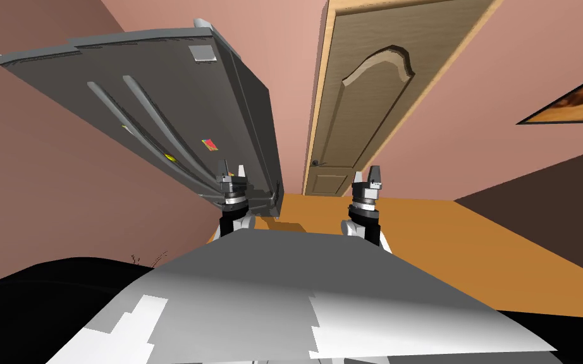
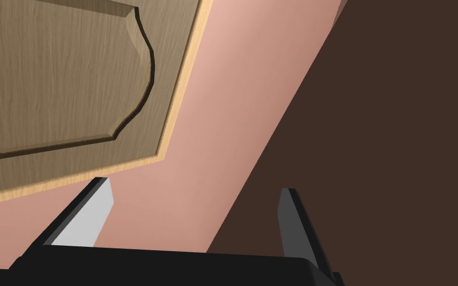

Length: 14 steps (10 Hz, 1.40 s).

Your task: Pull the door open

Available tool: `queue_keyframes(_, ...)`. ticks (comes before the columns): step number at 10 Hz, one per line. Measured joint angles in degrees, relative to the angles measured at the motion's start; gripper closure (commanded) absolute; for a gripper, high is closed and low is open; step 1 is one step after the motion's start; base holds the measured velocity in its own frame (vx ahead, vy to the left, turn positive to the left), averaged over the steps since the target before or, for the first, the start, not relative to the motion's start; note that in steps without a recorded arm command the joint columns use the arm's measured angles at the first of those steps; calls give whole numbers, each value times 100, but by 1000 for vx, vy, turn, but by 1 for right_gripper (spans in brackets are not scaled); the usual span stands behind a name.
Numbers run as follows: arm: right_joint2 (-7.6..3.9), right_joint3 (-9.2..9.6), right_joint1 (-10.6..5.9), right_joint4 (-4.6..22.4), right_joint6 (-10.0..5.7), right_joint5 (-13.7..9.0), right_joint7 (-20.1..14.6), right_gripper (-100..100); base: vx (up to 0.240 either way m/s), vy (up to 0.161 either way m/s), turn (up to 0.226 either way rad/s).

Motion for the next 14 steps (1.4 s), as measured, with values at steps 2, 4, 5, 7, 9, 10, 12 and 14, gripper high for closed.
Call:
queue_keyframes(2,-38,13,-60,272,-11,-30,0,-100,52,-10,65)
queue_keyframes(4,-177,-94,-177,647,-88,-134,-59,-100,61,-9,128)
queue_keyframes(5,-188,-99,-230,817,-117,-146,-65,-100,47,-23,88)
queue_keyframes(7,-297,-163,-347,1187,-143,-229,-97,-100,60,-29,132)
queue_keyframes(9,-384,-223,-459,1527,-169,-295,-131,-100,48,-14,98)
queue_keyframes(10,-398,-226,-445,1607,-178,-311,-139,-100,47,-8,127)
queue_keyframes(12,-468,-271,-550,1937,-237,-367,-162,-100,43,-17,101)
queue_keyframes(14,-540,-319,-644,2215,-232,-426,-184,-100,45,-25,87)
